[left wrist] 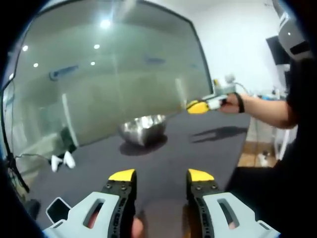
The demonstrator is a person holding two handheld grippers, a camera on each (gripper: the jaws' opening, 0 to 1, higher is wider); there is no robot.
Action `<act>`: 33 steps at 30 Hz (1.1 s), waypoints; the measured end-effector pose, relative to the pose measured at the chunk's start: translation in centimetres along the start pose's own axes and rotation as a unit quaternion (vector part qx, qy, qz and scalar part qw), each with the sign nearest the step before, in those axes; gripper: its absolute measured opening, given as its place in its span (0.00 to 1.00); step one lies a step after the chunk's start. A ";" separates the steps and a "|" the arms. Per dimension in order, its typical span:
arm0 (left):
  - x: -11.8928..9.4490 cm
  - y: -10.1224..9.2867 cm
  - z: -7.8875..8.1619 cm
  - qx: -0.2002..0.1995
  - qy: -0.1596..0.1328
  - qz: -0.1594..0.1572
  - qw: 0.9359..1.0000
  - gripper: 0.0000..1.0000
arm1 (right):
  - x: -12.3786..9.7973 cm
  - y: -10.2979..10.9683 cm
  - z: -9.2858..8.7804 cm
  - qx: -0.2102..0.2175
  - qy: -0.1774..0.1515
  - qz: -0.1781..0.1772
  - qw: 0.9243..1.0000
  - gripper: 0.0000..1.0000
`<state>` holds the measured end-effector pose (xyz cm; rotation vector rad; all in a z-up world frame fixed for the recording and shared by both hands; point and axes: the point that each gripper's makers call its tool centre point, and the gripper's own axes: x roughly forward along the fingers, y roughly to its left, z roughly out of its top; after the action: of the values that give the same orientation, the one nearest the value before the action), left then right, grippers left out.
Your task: Pick up the QQ candy scattered on the table and place it into the stainless steel bowl on the table
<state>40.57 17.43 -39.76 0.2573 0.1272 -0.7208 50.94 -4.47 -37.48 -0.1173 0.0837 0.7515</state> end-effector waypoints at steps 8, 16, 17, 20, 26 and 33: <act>0.0 1.1 0.4 -0.012 -0.009 0.017 1.000 0.42 | -3.9 -0.2 -2.2 0.021 0.006 -0.008 1.000 0.30; 0.1 1.1 0.4 -0.006 -0.007 0.018 1.000 0.42 | -5.9 -0.2 -4.7 0.044 0.014 -0.018 0.999 0.32; 0.2 1.1 0.4 -0.008 -0.007 0.019 1.000 0.43 | -6.0 -0.2 -4.8 0.045 0.015 -0.020 0.999 0.32; 0.4 0.9 0.3 -0.007 -0.004 0.018 1.000 0.43 | -6.0 0.2 -5.2 0.046 0.021 -0.019 0.999 0.32; 0.4 0.7 0.5 -0.005 -0.005 0.016 1.000 0.43 | -5.8 0.6 -5.2 0.038 0.026 -0.014 0.999 0.32; 0.5 0.4 0.4 -0.004 -0.001 0.012 1.000 0.43 | -5.5 0.7 -5.2 0.048 0.025 -0.010 0.998 0.32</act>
<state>41.27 17.29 -39.37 0.2504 0.1253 -0.6957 46.25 -8.36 -42.08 -0.0446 0.1655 0.7229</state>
